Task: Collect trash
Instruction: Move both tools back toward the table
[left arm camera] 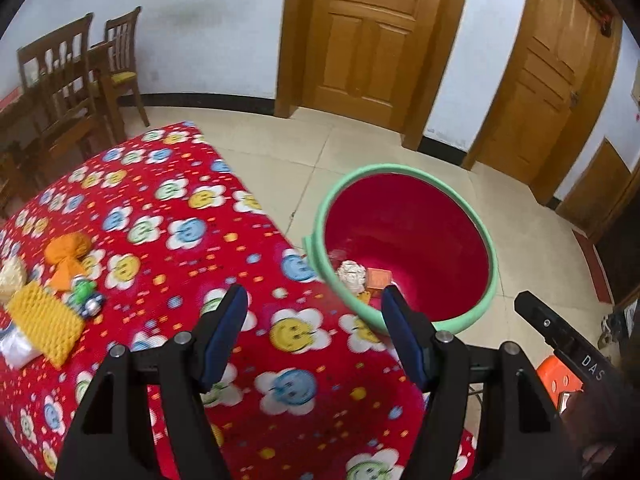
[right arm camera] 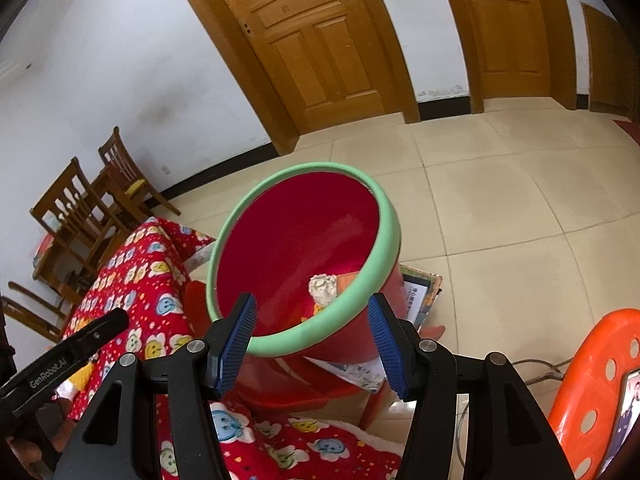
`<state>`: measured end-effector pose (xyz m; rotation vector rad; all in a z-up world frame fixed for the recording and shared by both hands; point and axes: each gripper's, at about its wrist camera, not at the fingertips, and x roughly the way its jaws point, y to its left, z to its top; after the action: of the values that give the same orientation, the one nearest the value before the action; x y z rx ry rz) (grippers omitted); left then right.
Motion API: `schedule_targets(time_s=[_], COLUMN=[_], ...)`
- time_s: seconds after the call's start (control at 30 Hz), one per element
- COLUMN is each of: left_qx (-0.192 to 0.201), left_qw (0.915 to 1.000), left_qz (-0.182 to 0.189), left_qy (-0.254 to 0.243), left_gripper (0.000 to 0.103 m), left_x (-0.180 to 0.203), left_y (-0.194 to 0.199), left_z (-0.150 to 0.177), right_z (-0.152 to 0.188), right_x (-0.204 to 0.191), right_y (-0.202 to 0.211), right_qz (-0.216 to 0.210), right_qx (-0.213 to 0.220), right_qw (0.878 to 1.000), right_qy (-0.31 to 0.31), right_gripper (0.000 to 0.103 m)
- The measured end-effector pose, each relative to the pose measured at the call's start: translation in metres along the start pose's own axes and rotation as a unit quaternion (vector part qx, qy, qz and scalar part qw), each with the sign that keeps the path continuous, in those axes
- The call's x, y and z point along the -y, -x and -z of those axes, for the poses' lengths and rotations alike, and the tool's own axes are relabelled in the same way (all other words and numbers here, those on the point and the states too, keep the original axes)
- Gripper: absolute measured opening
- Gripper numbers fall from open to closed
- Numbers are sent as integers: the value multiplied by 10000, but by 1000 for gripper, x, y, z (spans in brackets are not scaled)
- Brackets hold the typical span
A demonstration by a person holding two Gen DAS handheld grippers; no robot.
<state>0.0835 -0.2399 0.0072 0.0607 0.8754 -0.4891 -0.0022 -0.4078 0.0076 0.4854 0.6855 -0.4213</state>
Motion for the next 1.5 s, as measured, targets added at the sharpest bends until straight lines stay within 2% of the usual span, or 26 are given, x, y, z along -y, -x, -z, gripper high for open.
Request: schedule_targets(time_s=[0.4, 0.87, 1.1, 1.5], left_qx=[245, 628, 600, 504], left_qw=[9977, 9853, 9783, 9661], left_qz=[-434, -1300, -1658, -1856], left_qy=[462, 911, 1085, 1720], left_gripper=[69, 69, 69, 69], left_x=[-55, -147, -195, -279], left_y=[39, 91, 94, 68], left_z=[8, 1, 1, 9], right_z=[9, 18, 23, 28], right_x=[-33, -80, -110, -174], right_y=[9, 10, 6, -14], right_qz=[-243, -421, -457, -551], right_qx=[-33, -60, -73, -159], right_qw=[9993, 9970, 9950, 9897], right_qy=[292, 644, 884, 1311], right_gripper=[59, 59, 59, 59])
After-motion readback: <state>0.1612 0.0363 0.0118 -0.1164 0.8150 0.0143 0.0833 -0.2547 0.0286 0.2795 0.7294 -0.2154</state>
